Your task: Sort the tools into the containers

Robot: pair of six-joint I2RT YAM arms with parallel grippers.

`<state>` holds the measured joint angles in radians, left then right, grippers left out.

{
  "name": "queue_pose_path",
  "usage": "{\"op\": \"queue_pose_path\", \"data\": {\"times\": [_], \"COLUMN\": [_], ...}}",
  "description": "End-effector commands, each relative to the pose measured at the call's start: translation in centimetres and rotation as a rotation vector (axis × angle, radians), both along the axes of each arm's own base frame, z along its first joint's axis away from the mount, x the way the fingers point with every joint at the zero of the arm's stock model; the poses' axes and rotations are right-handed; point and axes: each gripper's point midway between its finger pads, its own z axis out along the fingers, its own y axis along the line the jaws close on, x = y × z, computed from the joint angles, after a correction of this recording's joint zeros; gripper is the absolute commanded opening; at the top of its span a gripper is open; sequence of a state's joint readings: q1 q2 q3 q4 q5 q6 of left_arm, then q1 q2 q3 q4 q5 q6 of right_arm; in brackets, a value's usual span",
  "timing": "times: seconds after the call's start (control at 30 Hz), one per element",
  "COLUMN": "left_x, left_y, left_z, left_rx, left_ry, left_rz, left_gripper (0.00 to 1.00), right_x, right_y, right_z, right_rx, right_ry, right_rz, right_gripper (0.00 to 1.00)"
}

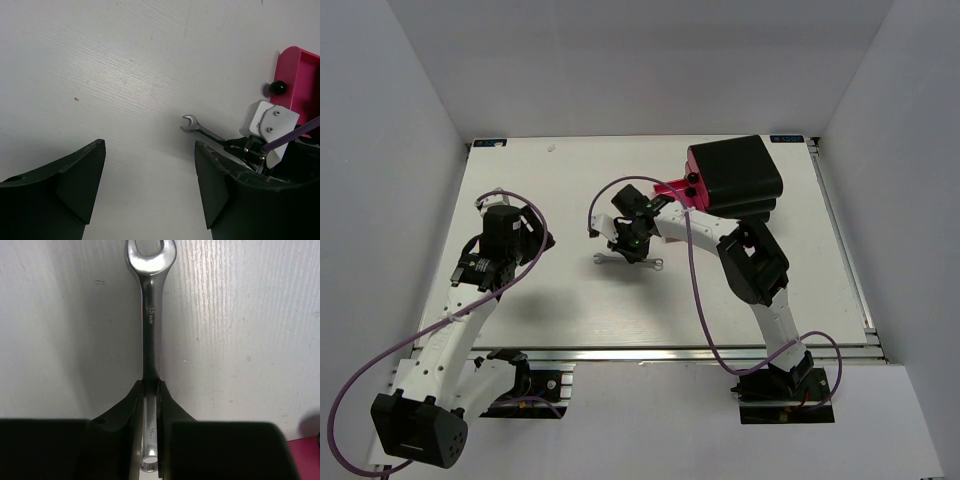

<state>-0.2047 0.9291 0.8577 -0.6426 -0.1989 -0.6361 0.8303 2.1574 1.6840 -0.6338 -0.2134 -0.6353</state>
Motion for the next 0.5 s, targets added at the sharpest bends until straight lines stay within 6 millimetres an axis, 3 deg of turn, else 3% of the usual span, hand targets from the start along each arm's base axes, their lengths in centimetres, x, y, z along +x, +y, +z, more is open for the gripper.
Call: {"op": "queue_pose_path", "data": {"times": [0.0,0.47], "left_x": [0.1,0.3], "left_y": [0.3,0.3], "left_z": [0.8,0.4], "left_rx": [0.004,0.009], "left_ry": [-0.032,-0.025], "left_rz": [0.01,0.007], "left_gripper": [0.81,0.82], "right_x": [0.1,1.8], "right_y": [0.9,1.3], "right_z": [2.6,5.6], "right_rx": [0.053,0.109], "right_ry": [0.0,-0.056], "right_rz": [-0.004,-0.03], "right_gripper": [0.0,0.0]}}
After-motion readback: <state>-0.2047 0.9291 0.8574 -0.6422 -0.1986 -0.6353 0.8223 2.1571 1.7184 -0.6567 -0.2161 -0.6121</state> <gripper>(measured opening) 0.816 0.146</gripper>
